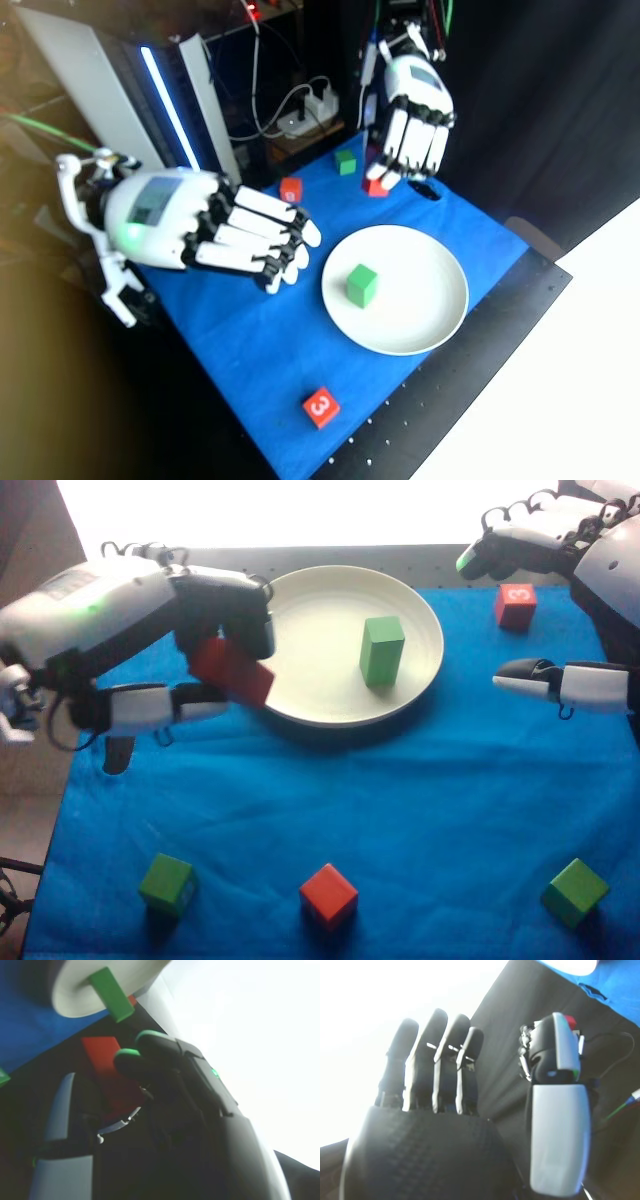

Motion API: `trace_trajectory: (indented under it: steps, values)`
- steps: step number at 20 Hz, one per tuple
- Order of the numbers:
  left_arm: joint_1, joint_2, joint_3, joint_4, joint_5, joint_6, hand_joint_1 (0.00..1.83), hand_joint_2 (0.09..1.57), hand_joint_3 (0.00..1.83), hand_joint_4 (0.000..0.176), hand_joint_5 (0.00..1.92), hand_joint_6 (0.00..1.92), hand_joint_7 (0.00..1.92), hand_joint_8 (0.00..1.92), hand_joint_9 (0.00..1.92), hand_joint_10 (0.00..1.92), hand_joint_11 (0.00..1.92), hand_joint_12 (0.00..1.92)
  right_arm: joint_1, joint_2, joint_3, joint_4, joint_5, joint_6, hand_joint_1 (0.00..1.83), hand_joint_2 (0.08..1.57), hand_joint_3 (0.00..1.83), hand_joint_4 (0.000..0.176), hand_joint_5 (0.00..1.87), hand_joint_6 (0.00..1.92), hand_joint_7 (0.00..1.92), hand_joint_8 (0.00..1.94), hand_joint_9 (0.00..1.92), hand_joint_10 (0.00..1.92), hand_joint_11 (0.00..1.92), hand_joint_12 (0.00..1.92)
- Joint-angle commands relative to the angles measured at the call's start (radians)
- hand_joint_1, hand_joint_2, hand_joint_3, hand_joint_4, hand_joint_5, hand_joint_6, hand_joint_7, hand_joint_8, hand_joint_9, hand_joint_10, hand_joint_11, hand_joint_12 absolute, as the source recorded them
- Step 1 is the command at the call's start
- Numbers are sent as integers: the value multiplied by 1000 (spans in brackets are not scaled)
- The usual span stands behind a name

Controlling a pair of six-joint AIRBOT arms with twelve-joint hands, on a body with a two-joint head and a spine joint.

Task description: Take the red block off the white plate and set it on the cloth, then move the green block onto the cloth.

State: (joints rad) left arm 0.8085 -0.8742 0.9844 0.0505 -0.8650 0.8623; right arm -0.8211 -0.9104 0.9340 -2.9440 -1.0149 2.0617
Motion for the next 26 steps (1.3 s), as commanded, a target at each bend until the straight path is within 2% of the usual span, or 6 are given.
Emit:
trace_trajectory:
  steps: [1, 11, 14, 17, 20, 26]
  values:
    - [0, 3, -9, 1, -132, -5, 1346, 1197, 0, 0, 745, 1097, 779, 1367, 860, 1417, 721, 1456, 11, 2, -4, -13, -117, -3, 1097, 939, 0, 0, 398, 765, 489, 866, 356, 1159, 35, 1770]
    - [69, -13, -49, 12, -59, -11, 1318, 1269, 1, 0, 616, 1364, 682, 1489, 668, 1595, 433, 1556, 7, 2, -7, -7, -117, -3, 1101, 955, 0, 0, 417, 724, 512, 725, 335, 1063, 0, 1741]
    - [72, -20, -48, 11, -45, -11, 990, 1271, 0, 18, 678, 1425, 534, 929, 474, 853, 213, 1399, 7, 2, -7, -7, -117, -3, 1103, 946, 0, 0, 427, 753, 519, 788, 359, 1123, 0, 1792]
    - [73, -22, -45, 4, -45, -12, 724, 1130, 0, 47, 450, 64, 411, 20, 364, 181, 2, 1159, 6, 2, -8, -5, -117, -3, 1084, 953, 0, 0, 391, 845, 491, 914, 366, 1176, 21, 1767]
    - [78, -22, -42, -11, -65, -15, 712, 1094, 0, 121, 386, 3, 324, 1, 333, 76, 0, 1152, 5, 2, -8, -4, -117, -3, 1086, 953, 0, 0, 392, 856, 485, 930, 358, 1181, 0, 1803]
    - [86, -22, -11, -87, -153, -19, 159, 1203, 3, 101, 424, 6, 413, 9, 455, 60, 62, 1293, 5, 2, 3, 2, -118, -3, 1060, 1025, 0, 0, 370, 865, 465, 912, 372, 1181, 63, 1783]
